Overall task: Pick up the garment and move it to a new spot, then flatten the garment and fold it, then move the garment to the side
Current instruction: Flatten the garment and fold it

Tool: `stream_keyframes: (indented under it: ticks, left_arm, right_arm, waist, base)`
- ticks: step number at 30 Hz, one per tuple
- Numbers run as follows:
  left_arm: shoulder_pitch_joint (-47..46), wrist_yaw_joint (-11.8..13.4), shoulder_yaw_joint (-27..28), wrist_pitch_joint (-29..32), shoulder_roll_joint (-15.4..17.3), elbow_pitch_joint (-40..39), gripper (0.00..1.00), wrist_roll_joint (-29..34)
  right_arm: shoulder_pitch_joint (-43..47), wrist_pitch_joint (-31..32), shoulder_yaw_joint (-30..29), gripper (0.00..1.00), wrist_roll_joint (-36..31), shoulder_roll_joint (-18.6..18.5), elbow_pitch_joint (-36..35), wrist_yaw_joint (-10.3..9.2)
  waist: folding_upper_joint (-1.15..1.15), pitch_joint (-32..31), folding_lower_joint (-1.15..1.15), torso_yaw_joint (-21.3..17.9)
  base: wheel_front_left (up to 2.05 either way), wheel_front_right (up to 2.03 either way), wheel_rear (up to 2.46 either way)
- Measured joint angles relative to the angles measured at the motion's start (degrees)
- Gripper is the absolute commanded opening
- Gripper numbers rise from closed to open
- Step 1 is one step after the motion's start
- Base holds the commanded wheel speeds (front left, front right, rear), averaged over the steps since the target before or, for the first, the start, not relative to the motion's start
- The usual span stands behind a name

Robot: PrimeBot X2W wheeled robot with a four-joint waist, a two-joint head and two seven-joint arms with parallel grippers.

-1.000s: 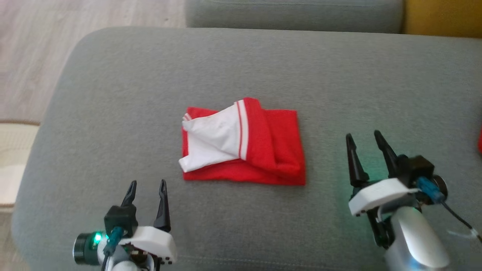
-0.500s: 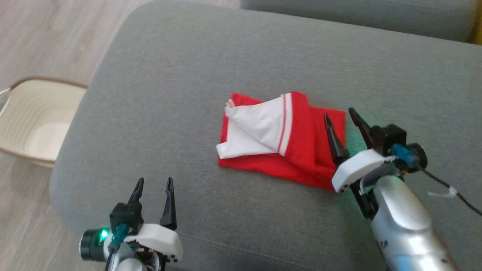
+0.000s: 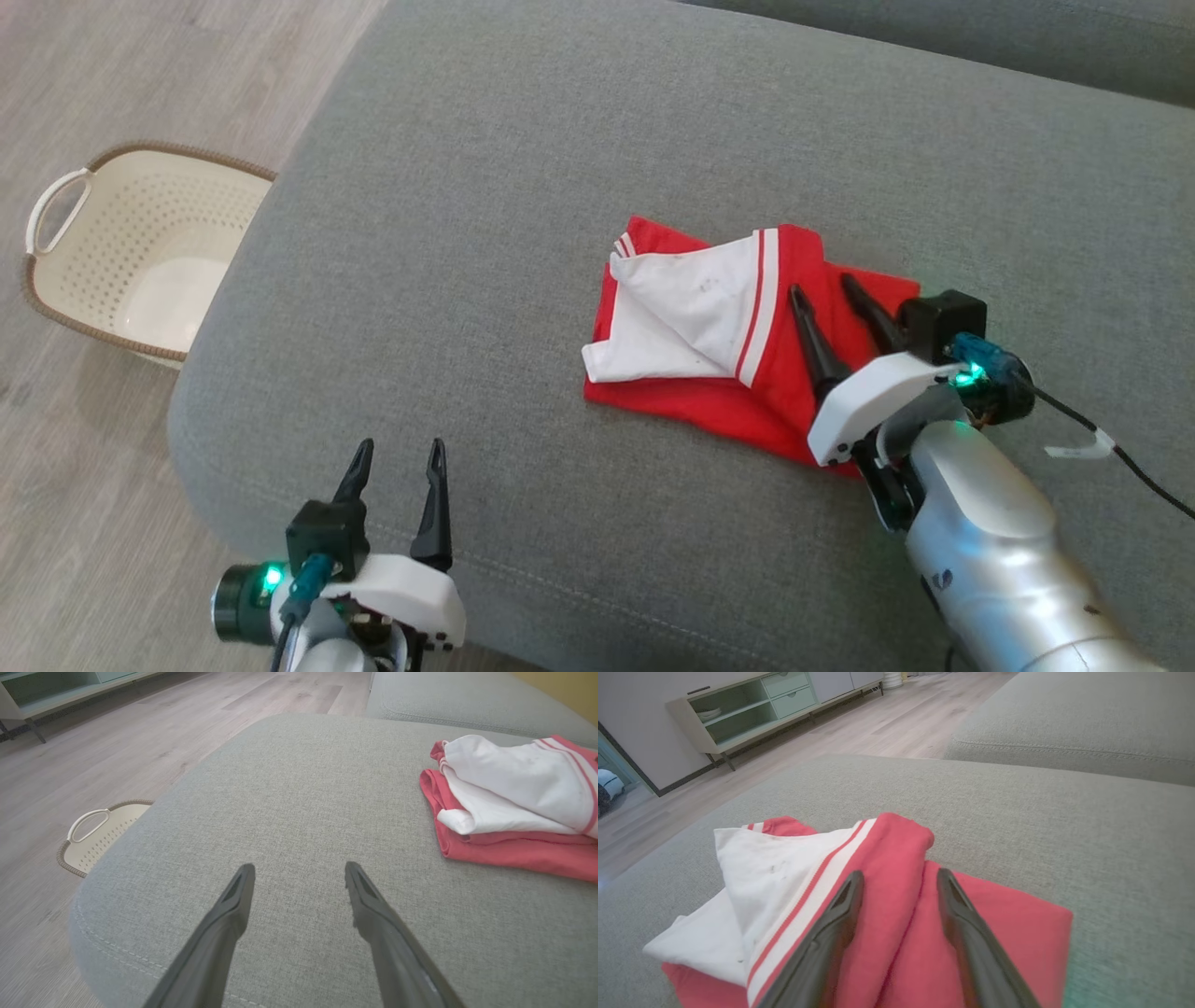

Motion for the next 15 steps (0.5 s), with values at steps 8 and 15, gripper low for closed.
stream_keyframes:
  ticks: [8, 15]
  left_arm:
    - [-1.1, 0.5, -0.3, 0.0, 0.0, 0.0, 1.00, -0.6]
    - [-1.2, 0.6, -0.5, 0.0, 0.0, 0.2, 1.00, -1.2]
  right_arm:
    - [-2.4, 0.6, 4.4, 0.10, 3.7, -0.2, 2.3, 0.00]
    - [-3.4, -0.1, 6.3, 0.00, 5.1, -0.3, 3.4, 0.00]
  waist:
    - [0.00, 0.8, 0.00, 0.3]
    - [0.00, 0.9, 0.00, 0.3]
  base:
    - [0.00, 0.00, 0.00]
    - [0.00, 0.00, 0.00]
